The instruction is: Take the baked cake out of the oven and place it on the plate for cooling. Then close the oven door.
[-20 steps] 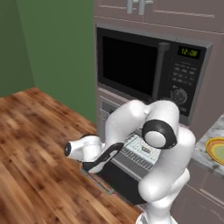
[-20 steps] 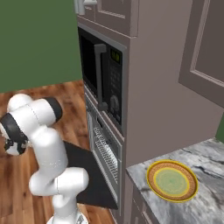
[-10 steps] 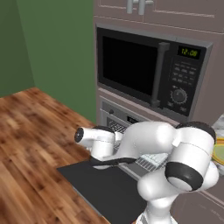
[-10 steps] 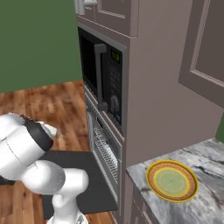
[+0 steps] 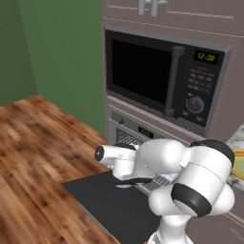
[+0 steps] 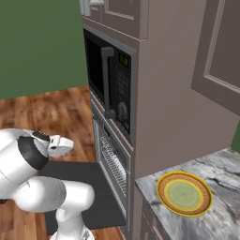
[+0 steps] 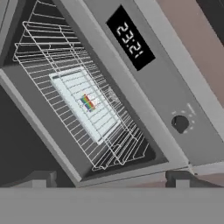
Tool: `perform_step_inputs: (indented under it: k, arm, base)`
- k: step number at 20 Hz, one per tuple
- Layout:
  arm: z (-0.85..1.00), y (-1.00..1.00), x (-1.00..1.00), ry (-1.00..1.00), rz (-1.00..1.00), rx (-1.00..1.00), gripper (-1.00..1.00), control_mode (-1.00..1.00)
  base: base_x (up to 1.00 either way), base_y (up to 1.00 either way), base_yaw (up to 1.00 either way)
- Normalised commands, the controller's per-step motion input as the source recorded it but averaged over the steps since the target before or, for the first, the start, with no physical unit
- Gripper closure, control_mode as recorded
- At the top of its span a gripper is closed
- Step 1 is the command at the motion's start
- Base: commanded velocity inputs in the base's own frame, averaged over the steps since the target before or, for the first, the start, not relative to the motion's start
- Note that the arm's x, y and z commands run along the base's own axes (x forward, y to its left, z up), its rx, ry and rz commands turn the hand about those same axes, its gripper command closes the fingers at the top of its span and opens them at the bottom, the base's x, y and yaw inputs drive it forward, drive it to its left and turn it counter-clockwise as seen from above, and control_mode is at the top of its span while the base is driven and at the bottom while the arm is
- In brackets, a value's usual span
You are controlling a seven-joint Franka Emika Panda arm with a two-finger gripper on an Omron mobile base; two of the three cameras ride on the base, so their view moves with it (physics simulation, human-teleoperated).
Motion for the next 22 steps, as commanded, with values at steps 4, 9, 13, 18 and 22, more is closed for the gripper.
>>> perform_step_inputs:
  k: [4, 9, 13, 18, 22]
  arm:
    - [-0.51, 0.0, 0.46, 0.25, 0.0, -0.1, -1.0, -1.0]
    - [-0.54, 0.0, 0.67, 0.28, 0.0, -0.1, -1.0, -1.0]
    - [-0.64, 0.01, 0.25, 0.09, 0.0, -0.16, -1.0, -1.0]
    - [-0.68, 0.05, 0.02, 0.0, 0.01, -0.18, -1.0, -1.0]
    - [-0.52, 0.0, 0.32, 0.0, 0.0, -0.13, -1.0, -1.0]
  base:
    - [0.0, 0.0, 0.0]
    - [0.0, 0.0, 0.0]
    - [0.0, 0.0, 0.0]
    - [0.0, 0.0, 0.0]
    - [0.0, 0.0, 0.0]
